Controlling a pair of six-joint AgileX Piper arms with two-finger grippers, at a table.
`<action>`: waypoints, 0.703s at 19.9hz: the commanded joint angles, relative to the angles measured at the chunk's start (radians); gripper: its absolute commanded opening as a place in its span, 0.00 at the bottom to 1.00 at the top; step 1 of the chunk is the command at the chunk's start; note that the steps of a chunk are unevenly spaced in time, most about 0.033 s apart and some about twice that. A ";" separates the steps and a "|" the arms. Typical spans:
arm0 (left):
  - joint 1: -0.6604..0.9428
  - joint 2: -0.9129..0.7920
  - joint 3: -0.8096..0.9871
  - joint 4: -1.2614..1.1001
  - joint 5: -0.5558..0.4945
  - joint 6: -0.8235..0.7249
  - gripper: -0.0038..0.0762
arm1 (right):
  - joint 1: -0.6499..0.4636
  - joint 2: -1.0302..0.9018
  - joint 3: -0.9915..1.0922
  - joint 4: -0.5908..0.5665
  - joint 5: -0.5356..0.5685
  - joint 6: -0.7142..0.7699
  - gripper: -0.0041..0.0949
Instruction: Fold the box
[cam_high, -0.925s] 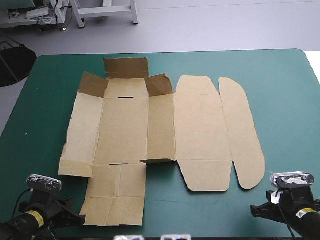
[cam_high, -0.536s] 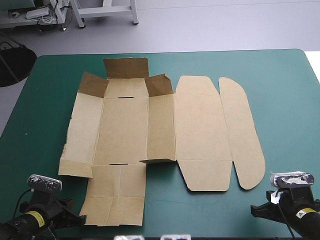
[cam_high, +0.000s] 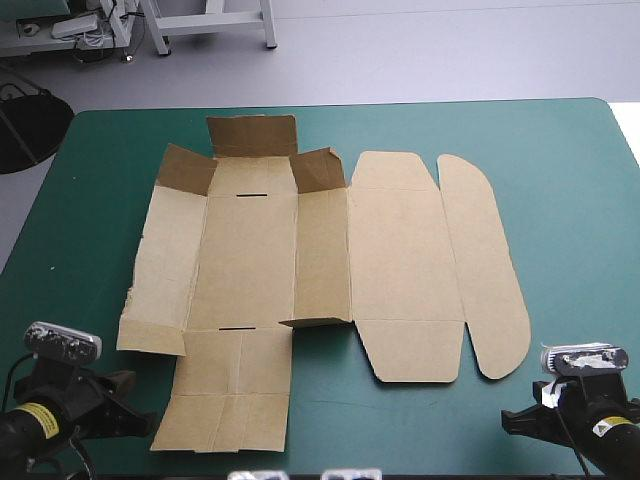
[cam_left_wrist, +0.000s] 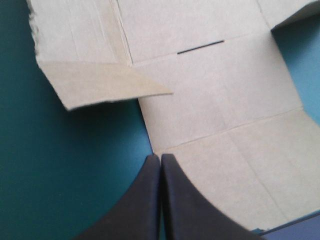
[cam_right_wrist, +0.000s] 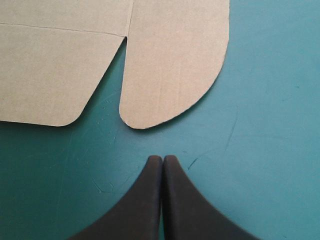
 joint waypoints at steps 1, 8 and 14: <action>-0.004 0.082 -0.133 -0.014 -0.039 0.038 0.04 | 0.001 0.007 -0.025 0.016 -0.050 -0.009 0.02; -0.004 0.372 -0.353 0.012 -0.219 0.121 0.04 | 0.001 0.007 -0.025 0.016 -0.050 -0.009 0.02; 0.066 0.645 -0.472 0.030 -0.324 0.121 0.04 | 0.001 0.007 -0.025 0.016 -0.050 -0.009 0.02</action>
